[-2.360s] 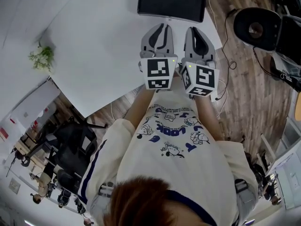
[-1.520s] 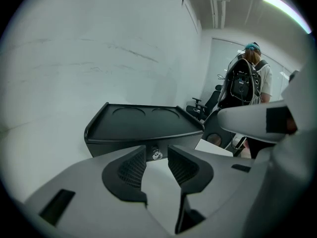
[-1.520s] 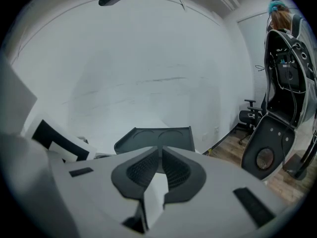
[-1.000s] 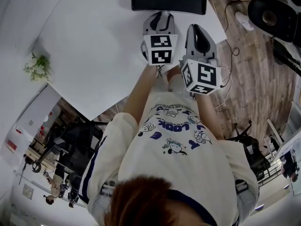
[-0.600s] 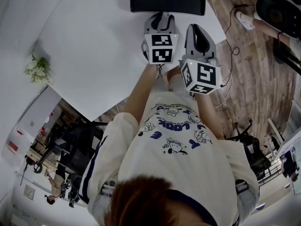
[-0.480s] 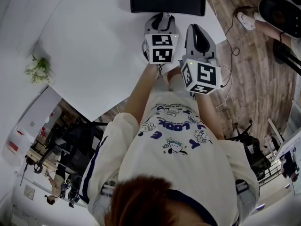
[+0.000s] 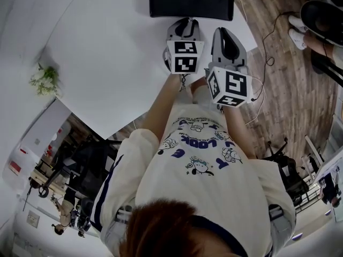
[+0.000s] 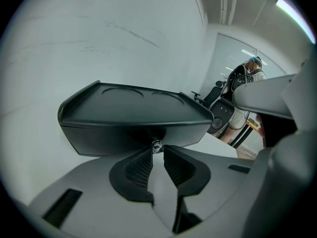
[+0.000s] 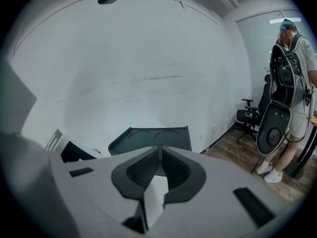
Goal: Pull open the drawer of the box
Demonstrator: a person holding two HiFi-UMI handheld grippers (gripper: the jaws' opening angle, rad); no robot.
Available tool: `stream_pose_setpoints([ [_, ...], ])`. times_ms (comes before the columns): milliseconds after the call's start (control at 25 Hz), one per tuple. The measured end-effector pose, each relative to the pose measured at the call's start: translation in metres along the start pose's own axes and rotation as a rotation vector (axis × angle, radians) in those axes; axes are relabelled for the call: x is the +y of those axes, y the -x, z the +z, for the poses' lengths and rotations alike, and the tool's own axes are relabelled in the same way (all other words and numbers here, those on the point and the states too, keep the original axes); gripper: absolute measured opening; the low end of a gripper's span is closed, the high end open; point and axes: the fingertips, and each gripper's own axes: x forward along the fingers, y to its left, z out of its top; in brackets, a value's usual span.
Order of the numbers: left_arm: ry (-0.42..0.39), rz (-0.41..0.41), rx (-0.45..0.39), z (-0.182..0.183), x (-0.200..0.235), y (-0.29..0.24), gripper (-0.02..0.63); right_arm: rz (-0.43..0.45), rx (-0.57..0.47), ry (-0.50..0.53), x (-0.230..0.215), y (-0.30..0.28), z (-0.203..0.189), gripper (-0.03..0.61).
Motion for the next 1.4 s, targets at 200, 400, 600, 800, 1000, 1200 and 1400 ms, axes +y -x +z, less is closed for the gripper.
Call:
stream_pose_setpoints([
  [200, 0.005, 0.001, -0.007, -0.001, 0.000, 0.001, 0.075, 0.005, 0.003, -0.004, 0.001, 0.001, -0.002, 0.043],
  [400, 0.005, 0.002, -0.005, -0.002, 0.002, 0.000, 0.074, 0.013, 0.004, 0.001, 0.004, 0.000, -0.003, 0.043],
  [600, 0.002, 0.001, -0.003, -0.004, 0.002, 0.001, 0.075, 0.014, 0.005, 0.001, 0.004, 0.002, -0.005, 0.043],
  [800, 0.002, 0.003, -0.008, -0.006, 0.000, 0.004, 0.074, 0.015, 0.004, 0.001, 0.004, 0.004, -0.004, 0.043],
  [1000, 0.006, 0.005, -0.009, -0.010, 0.000, 0.008, 0.074, 0.018, 0.004, 0.001, 0.005, 0.005, -0.006, 0.043],
  [1200, 0.007, 0.007, -0.005, -0.015, -0.004, 0.013, 0.074, 0.021, 0.005, 0.000, 0.004, 0.009, -0.007, 0.043],
  [1400, 0.011, 0.008, -0.004, -0.022, -0.005, 0.020, 0.074, 0.025, 0.004, 0.002, 0.009, 0.013, -0.010, 0.043],
])
